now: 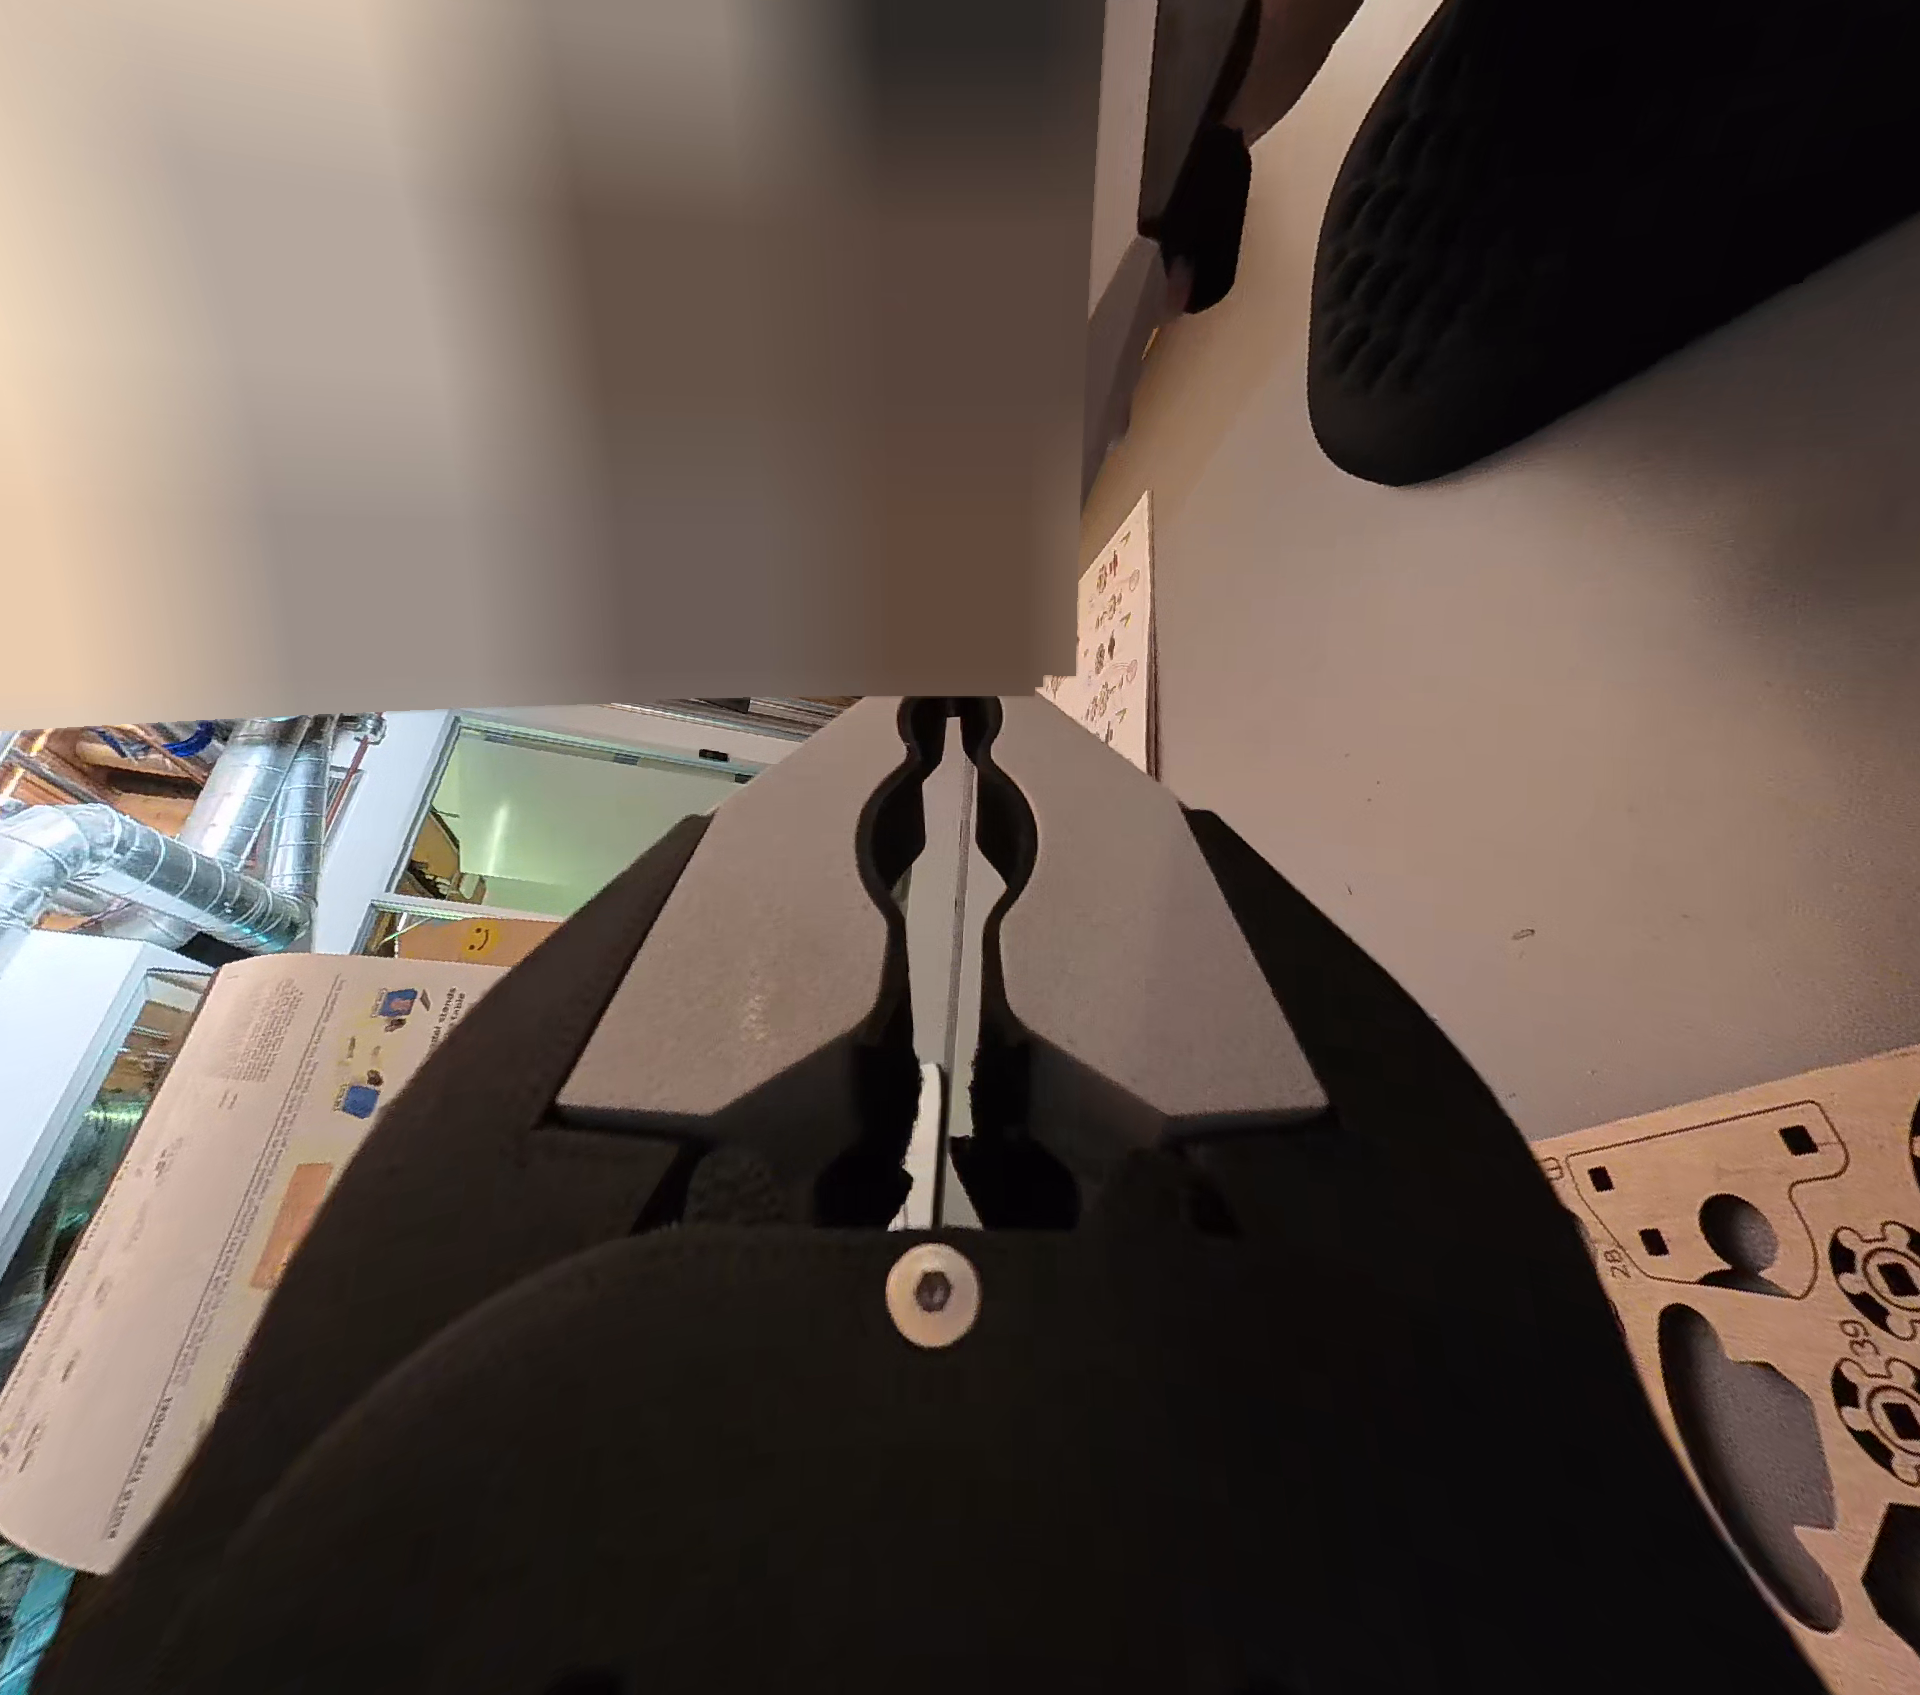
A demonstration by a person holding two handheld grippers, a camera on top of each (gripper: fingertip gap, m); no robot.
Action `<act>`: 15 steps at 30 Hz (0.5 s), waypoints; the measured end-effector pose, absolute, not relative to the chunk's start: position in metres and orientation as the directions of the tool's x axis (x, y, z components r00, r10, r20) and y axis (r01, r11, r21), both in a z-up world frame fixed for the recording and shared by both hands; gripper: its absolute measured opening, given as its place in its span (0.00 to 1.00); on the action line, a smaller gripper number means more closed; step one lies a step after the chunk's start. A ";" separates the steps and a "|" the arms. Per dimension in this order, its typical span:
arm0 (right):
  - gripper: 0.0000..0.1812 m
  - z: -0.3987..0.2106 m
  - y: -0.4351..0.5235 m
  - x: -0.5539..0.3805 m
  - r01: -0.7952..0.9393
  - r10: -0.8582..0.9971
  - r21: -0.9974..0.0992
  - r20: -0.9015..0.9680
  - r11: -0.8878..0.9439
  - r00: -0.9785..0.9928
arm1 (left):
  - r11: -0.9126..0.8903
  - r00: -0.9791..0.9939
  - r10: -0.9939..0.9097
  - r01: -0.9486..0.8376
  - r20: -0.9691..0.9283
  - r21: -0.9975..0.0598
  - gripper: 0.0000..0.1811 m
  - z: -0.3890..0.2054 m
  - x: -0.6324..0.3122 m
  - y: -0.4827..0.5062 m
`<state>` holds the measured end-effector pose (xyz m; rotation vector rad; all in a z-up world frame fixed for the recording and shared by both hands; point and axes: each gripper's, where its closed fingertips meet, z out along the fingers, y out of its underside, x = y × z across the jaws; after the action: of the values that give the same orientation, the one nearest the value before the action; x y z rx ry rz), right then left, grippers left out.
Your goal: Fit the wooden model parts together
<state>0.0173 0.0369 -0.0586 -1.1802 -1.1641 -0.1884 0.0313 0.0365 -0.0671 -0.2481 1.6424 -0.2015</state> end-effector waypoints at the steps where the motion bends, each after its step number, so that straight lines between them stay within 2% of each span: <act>1: 0.09 -0.058 0.037 0.017 0.653 0.426 -0.617 0.783 0.439 0.454 | 0.961 -0.077 -0.277 -0.040 -0.958 -0.275 0.00 -0.067 0.031 0.037; 8: 0.09 -0.061 0.034 0.012 0.660 0.433 -0.598 0.796 0.455 0.423 | 0.950 -0.118 -0.312 -0.039 -0.943 -0.309 0.00 -0.073 0.032 0.035; 12: 0.05 -0.071 0.033 0.007 0.681 0.470 -0.588 0.794 0.436 0.385 | 0.898 -0.211 -0.438 -0.068 -0.874 -0.434 0.00 -0.086 0.034 0.035; 15: 0.05 -0.071 0.036 0.010 0.659 0.504 -0.637 0.753 0.400 0.423 | 0.835 -0.254 -0.545 -0.081 -0.799 -0.544 0.00 -0.088 0.035 0.035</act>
<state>0.0104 0.0363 -0.0708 -1.2400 -1.2158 -0.1365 0.0347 0.0349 -0.0881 -0.4784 1.7938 -0.4717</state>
